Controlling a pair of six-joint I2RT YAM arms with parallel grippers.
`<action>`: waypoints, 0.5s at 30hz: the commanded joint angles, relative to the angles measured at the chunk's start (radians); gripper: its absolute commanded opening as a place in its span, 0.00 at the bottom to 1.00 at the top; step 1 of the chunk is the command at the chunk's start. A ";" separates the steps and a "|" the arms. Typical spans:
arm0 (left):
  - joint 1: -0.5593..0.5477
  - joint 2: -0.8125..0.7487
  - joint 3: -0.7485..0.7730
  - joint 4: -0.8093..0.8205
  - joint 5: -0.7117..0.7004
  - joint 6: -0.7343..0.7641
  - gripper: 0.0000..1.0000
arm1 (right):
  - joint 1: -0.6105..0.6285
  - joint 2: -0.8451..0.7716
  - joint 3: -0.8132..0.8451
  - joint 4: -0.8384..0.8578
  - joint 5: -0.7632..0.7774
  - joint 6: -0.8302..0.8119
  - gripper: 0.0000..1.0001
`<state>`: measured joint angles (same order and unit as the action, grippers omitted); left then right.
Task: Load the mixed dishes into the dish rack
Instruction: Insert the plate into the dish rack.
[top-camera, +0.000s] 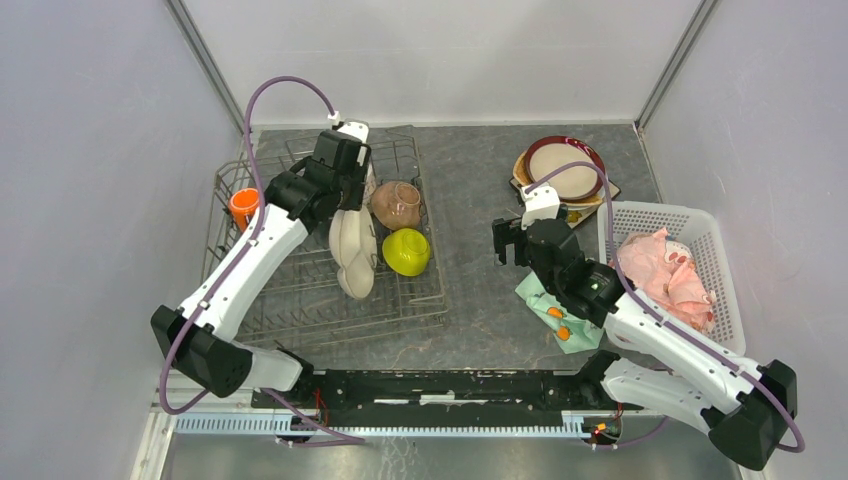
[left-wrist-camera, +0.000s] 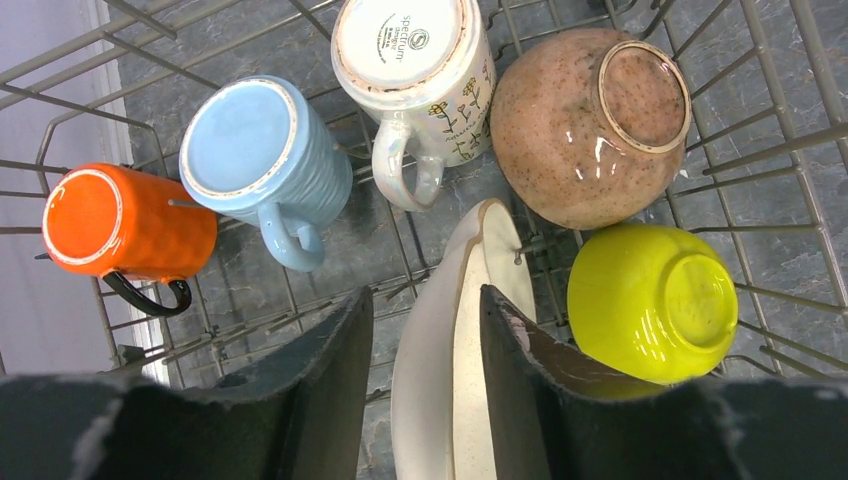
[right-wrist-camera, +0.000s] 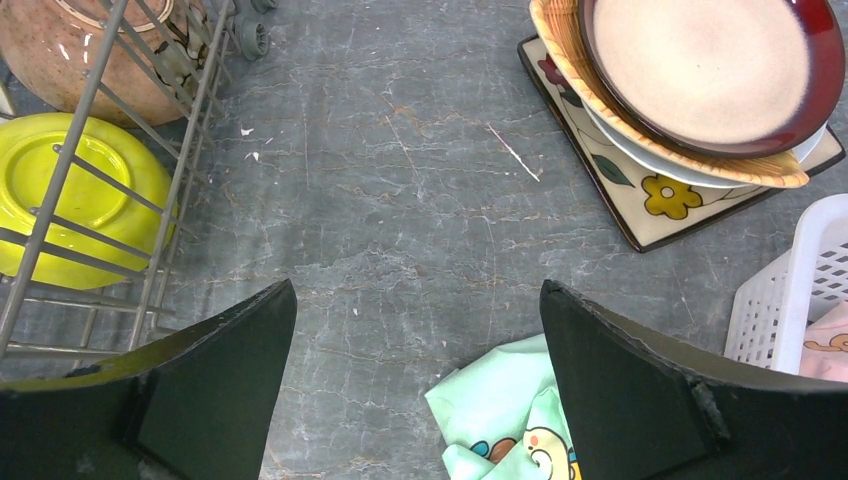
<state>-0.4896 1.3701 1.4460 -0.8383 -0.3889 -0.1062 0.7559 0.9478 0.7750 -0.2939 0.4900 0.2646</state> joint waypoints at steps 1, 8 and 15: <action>0.002 -0.016 -0.005 0.031 -0.005 -0.061 0.53 | -0.004 -0.023 0.000 0.033 0.009 -0.005 0.98; 0.003 -0.054 -0.023 0.015 0.034 -0.067 0.71 | -0.003 -0.017 0.003 0.028 0.006 -0.005 0.98; 0.003 -0.137 0.057 0.016 0.089 -0.065 0.97 | -0.003 0.027 0.058 0.039 0.070 -0.142 0.98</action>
<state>-0.4892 1.3182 1.4246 -0.8417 -0.3496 -0.1440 0.7559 0.9493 0.7757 -0.2939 0.5072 0.2184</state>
